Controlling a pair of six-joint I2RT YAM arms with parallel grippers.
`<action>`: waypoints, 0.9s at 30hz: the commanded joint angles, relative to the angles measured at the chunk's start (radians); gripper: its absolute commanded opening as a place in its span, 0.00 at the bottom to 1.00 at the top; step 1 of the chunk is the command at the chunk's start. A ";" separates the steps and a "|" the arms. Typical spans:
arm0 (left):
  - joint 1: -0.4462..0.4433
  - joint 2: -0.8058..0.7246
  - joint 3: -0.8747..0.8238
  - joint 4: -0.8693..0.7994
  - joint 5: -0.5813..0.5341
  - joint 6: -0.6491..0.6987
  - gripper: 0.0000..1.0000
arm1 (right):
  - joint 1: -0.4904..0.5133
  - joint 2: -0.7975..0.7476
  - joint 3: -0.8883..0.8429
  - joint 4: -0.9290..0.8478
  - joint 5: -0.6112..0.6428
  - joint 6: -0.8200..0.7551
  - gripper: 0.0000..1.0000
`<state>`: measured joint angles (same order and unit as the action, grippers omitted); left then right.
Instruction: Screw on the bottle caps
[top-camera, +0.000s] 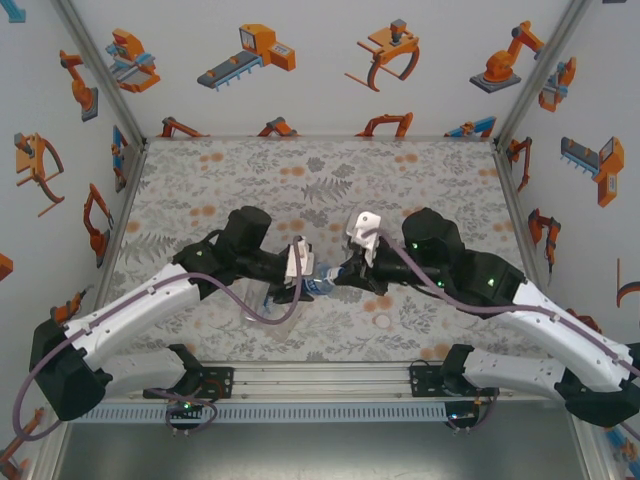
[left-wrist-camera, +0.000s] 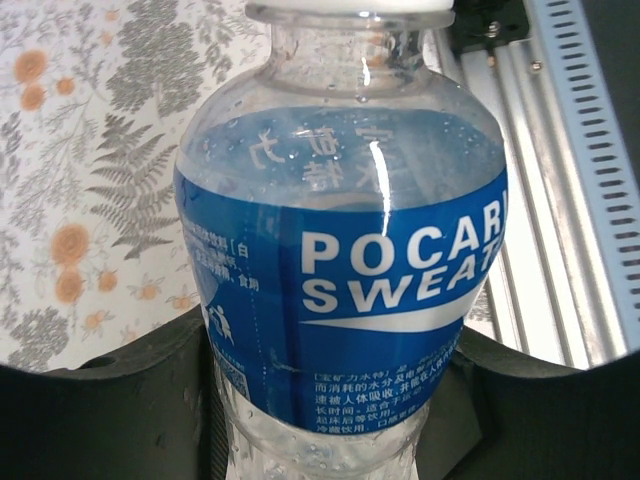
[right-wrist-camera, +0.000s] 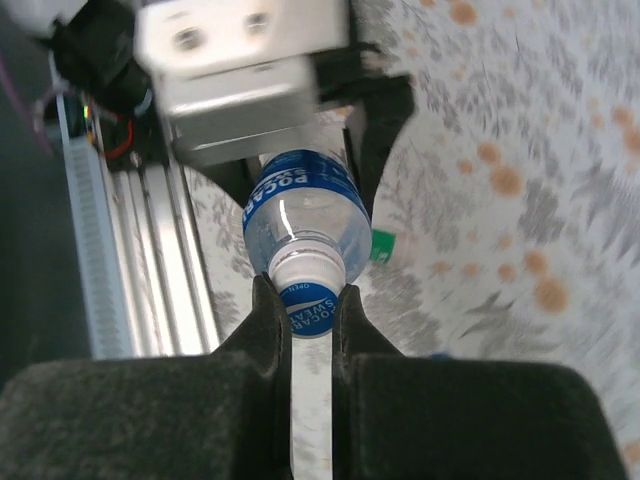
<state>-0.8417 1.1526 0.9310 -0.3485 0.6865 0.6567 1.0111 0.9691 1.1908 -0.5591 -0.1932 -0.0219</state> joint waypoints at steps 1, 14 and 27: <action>-0.007 0.013 -0.003 0.161 -0.004 -0.050 0.00 | 0.002 0.038 -0.015 0.025 0.296 0.511 0.00; -0.007 0.110 0.031 0.280 -0.039 -0.061 0.00 | -0.012 0.076 -0.030 -0.071 0.441 1.294 0.09; -0.007 0.069 0.017 0.234 -0.015 -0.084 0.00 | -0.013 0.034 0.088 0.019 0.363 0.653 0.52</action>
<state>-0.8421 1.2579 0.9253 -0.1638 0.6006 0.5987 0.9924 1.0225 1.2049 -0.5980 0.2203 0.8837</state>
